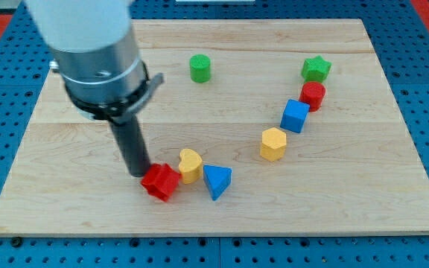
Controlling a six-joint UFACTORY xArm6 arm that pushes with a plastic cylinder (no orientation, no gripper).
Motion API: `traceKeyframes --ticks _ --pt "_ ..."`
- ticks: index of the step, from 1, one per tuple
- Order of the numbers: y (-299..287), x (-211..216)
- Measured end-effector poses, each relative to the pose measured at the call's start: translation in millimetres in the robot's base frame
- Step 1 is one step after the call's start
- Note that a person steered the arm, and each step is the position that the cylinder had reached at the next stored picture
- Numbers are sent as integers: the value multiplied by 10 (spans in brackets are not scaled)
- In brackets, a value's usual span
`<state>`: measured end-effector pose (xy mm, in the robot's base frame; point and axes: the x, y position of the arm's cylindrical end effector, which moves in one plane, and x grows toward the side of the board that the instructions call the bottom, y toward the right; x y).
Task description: Push green star parallel to the yellow hexagon
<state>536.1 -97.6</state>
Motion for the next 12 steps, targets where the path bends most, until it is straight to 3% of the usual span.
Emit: traceKeyframes --ticks 2,7,8,10,12 --pt "-368 197" --pt "-107 -2418" --pt "128 -2644" --pt "809 -2461" --pt "559 -1725"
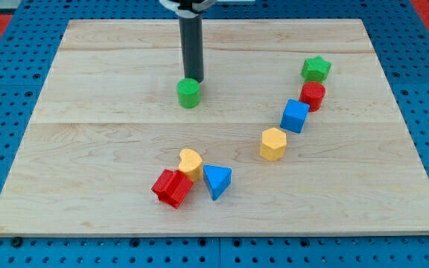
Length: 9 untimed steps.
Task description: Push green star parallel to the yellow hexagon
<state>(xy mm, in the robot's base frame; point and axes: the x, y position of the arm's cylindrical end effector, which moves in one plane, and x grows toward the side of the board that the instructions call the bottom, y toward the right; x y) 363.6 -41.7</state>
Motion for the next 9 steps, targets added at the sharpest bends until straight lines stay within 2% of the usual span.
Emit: traceKeyframes --ticks 3,4,7,8,9 --pt "89 634" --pt "-119 769" --pt "-834 771" --pt "-858 866" --pt "-534 963"
